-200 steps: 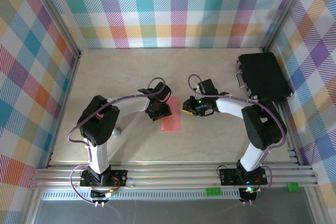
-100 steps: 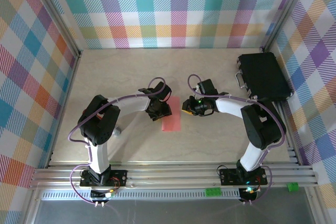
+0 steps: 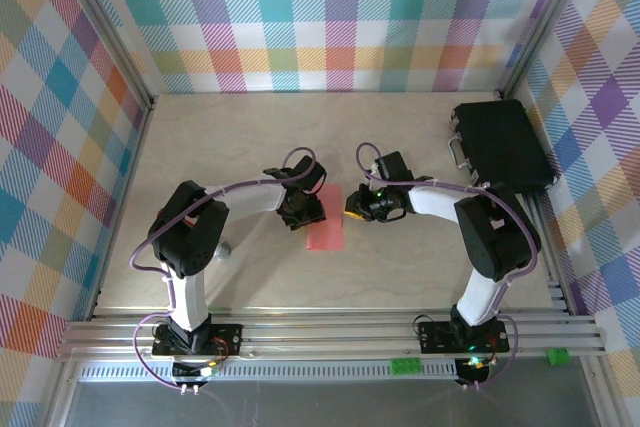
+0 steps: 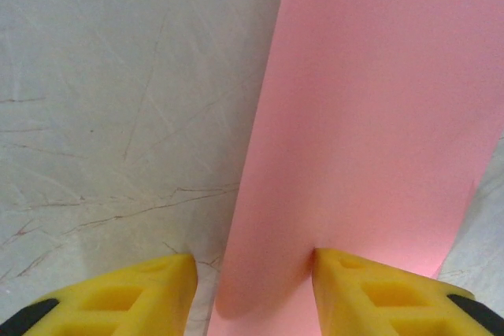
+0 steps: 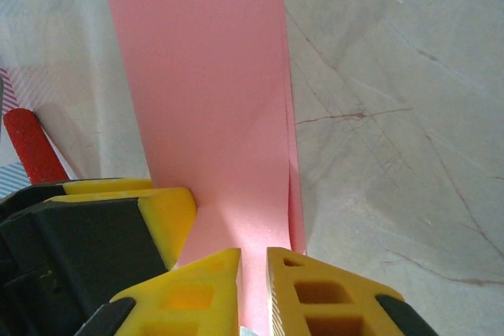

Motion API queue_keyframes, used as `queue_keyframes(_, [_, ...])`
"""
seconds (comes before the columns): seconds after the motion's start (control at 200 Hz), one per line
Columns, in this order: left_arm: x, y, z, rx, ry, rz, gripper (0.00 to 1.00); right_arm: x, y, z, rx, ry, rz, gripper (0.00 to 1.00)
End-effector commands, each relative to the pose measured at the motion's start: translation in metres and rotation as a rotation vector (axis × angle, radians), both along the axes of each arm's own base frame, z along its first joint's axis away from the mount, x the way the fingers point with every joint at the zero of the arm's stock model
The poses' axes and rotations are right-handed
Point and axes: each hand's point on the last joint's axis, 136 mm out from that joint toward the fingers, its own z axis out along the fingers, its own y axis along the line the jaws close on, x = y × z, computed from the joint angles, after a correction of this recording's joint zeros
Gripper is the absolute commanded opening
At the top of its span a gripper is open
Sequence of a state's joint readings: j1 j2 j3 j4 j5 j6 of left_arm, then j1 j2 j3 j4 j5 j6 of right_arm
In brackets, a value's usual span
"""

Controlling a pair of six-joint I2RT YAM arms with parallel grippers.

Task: Fold a paper plane with a square sheet of paper (pick it up from the middle)

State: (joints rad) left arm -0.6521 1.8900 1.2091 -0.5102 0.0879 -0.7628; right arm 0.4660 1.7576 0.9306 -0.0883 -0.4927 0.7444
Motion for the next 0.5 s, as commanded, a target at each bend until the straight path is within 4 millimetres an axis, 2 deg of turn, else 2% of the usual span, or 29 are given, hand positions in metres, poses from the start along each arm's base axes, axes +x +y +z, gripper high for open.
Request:
queue_keyframes(0.0, [-0.0038,0.0152,-0.028,0.072,0.042,0.005,0.46,0.0087,0.0103,0.0086,0.05,-0.015,0.017,0.17])
queue_keyframes(0.495, [-0.0024,0.0216,-0.0337,0.104,0.055,0.073,0.49,0.0069,0.0151,0.0044,0.073,0.011,0.035,0.17])
